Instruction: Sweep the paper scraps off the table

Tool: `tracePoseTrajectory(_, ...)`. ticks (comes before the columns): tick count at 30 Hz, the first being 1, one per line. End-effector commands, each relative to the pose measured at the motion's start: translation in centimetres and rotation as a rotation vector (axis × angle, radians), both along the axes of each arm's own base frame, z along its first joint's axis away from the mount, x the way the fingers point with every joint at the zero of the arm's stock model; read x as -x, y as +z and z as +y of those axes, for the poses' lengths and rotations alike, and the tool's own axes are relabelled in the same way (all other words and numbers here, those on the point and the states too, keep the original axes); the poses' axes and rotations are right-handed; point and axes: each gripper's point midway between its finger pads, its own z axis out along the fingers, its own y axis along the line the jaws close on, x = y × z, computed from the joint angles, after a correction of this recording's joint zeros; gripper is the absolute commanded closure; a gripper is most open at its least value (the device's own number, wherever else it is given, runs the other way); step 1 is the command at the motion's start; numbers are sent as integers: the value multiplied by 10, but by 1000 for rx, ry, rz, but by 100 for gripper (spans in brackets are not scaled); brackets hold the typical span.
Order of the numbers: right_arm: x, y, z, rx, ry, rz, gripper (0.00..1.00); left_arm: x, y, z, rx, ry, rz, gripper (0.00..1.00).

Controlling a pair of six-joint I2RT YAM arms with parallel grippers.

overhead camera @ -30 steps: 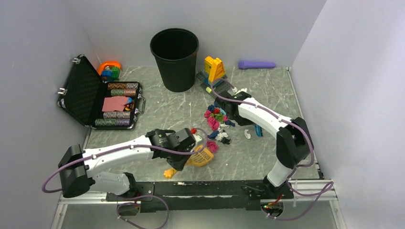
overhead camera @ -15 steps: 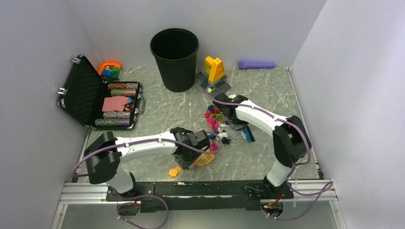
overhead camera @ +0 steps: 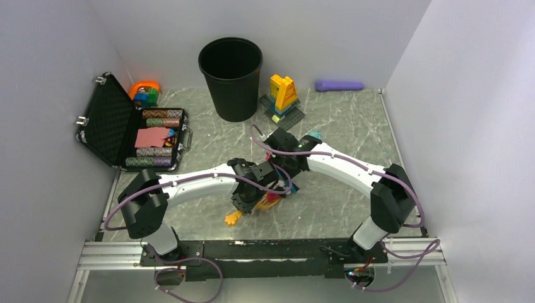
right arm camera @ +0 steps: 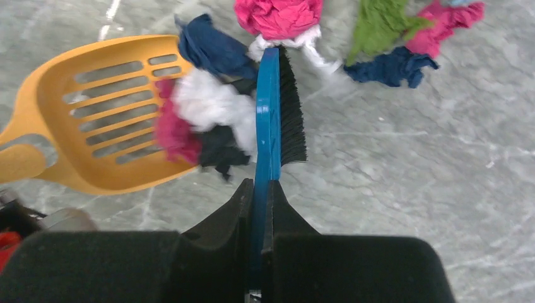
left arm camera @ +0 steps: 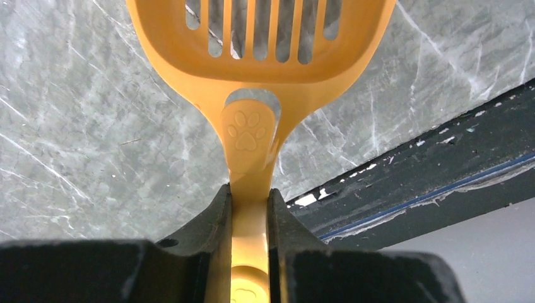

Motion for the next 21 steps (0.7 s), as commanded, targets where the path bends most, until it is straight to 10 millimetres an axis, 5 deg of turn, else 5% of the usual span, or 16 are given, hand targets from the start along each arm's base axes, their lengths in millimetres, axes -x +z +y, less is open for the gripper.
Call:
tracePoseTrajectory(1,32,13,57,-256,179,103,100,-10,3,-6,8,7,-1,100)
tracePoseTrajectory(6,47,38,76,-398,253,135,100,-18,1,-8,6,9,-32,100)
tracePoseTrajectory(13,46,68,66,-420,242,87,100,-22,-3,-4,13,18,-72,100)
tracePoseTrajectory(21,2,99,21,-527,22,-29,100,-23,1,-3,30,33,-93,100)
